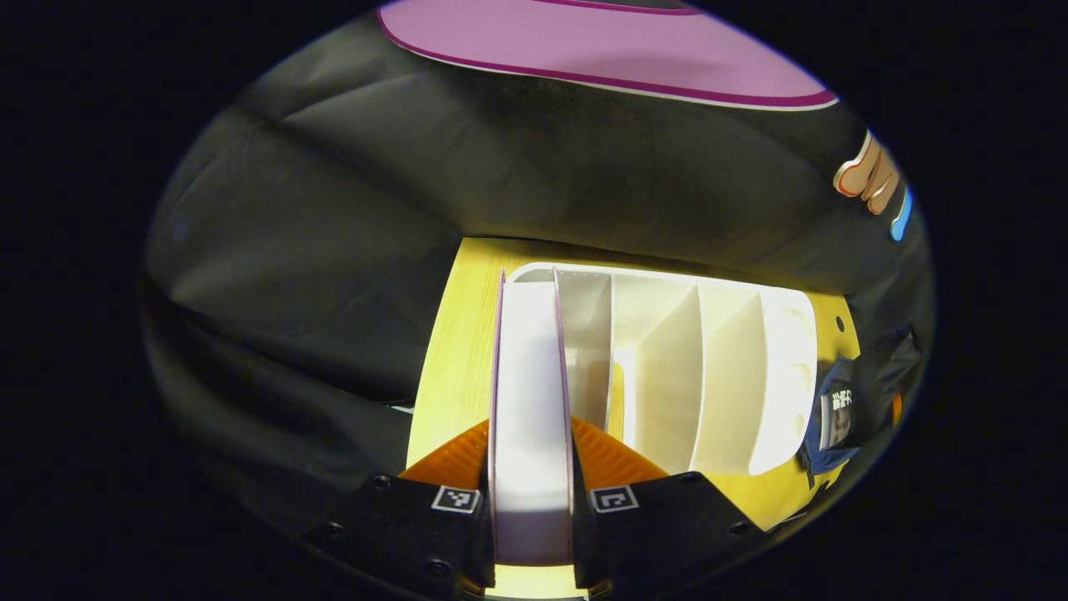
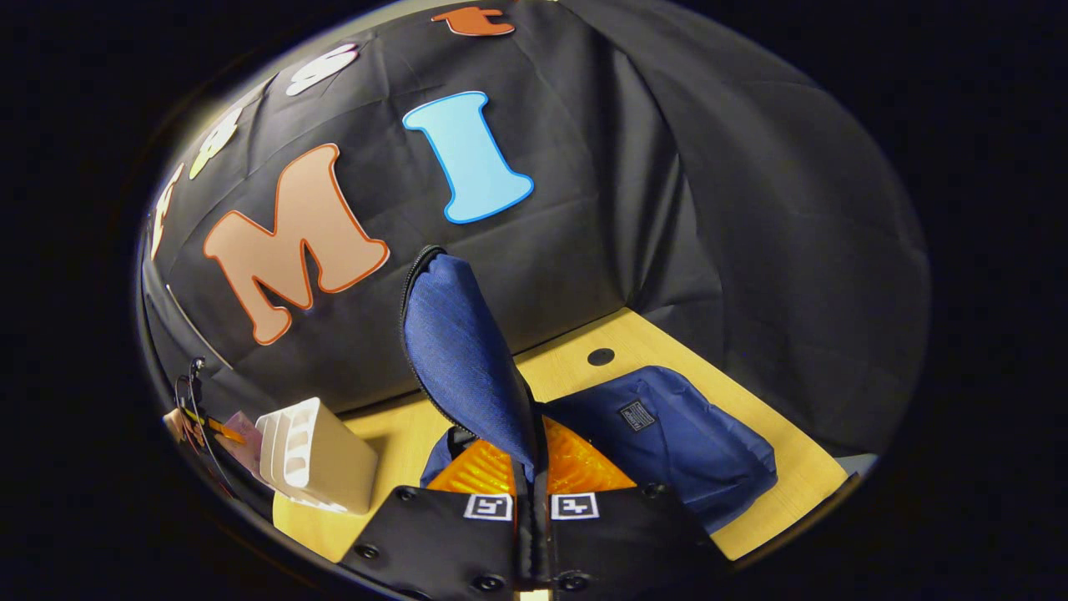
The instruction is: Open the schoolbag, grab two books from the bookshelf and put them into the schoolbag.
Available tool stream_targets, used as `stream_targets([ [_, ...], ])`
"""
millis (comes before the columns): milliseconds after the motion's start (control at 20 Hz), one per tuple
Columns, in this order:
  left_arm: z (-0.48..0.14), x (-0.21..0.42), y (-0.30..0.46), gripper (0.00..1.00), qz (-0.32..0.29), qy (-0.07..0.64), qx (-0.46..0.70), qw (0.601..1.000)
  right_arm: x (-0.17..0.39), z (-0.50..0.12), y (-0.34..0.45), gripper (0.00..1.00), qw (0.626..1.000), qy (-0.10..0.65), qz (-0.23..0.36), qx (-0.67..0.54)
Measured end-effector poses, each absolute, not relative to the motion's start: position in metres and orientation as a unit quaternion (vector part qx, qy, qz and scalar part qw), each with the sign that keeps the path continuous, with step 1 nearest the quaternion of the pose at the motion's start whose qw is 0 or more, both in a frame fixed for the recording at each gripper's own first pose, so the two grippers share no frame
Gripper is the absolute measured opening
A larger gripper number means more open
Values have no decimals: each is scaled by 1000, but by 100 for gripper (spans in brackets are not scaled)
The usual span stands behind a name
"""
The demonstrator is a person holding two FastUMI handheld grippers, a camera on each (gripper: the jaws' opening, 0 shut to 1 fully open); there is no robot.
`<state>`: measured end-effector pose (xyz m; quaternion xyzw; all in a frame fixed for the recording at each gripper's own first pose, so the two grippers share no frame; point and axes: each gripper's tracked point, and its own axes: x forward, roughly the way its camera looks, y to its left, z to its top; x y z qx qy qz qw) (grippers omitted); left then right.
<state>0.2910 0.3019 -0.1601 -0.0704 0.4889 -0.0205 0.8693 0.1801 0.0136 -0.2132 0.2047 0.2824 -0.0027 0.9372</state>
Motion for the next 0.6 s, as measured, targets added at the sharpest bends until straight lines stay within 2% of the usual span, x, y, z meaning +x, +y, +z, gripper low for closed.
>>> stream_targets([
  [100, -152, 287, 298, 32, -27, 490, -82, 868, 180, -213, 13, 3, 937, 282, -3, 207],
  [250, -139, 285, 300, 32, -34, 483, -80, 871, 181, -213, 13, 5, 937, 281, -3, 209],
  [350, -127, 283, 302, 32, -38, 480, -80, 873, 181, -213, 13, 1, 936, 281, -4, 210],
  [450, -111, 284, 306, 32, -37, 471, -85, 877, 181, -213, 13, 5, 937, 282, -3, 209],
  [600, -87, 281, 314, 32, -37, 457, -100, 883, 181, -212, 12, 5, 936, 281, -5, 210],
])
